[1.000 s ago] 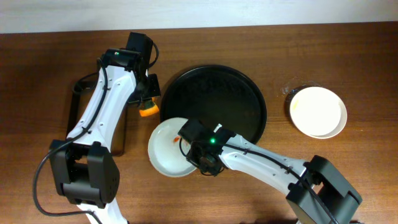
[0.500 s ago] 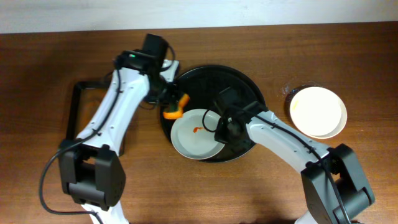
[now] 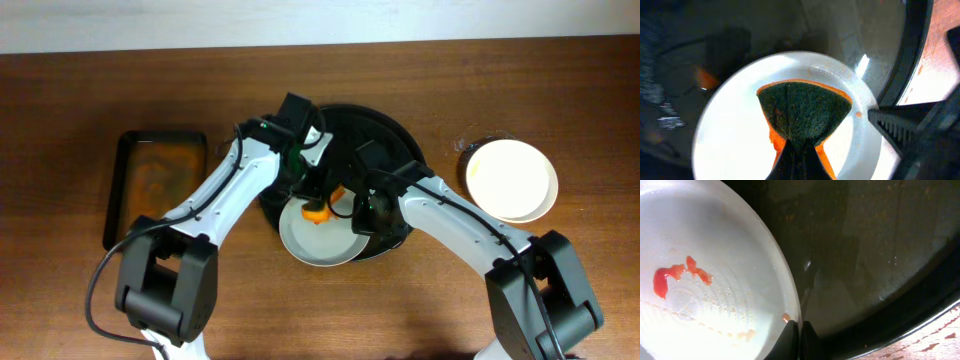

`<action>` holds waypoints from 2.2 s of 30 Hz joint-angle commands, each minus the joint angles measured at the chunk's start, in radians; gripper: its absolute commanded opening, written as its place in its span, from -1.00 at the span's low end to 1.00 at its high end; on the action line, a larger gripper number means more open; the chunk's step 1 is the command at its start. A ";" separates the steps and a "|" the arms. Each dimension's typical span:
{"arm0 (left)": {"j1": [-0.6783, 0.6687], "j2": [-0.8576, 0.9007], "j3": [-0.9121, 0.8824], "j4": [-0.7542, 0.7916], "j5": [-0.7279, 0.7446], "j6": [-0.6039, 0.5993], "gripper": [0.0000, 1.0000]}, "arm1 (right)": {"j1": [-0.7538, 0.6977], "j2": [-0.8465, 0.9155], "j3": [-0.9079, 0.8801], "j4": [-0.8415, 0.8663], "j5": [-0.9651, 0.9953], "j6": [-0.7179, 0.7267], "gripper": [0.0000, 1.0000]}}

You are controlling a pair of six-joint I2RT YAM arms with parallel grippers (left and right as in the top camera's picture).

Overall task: Clean dirty plates on tray and stack at the side
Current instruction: 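Scrub the held white plate with the sponge in left gripper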

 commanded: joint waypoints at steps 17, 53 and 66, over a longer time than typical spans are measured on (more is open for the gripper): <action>-0.003 -0.005 -0.259 0.302 0.300 -0.032 -0.99 | -0.006 -0.024 0.014 -0.011 0.030 -0.012 -0.92; 0.016 -0.051 -0.258 0.233 -0.388 -0.207 -0.99 | 0.017 0.007 0.010 0.206 -0.270 0.019 -0.34; 0.016 -0.051 -0.258 0.233 -0.388 -0.207 -0.99 | 0.100 0.153 0.006 0.251 -0.281 0.177 -0.92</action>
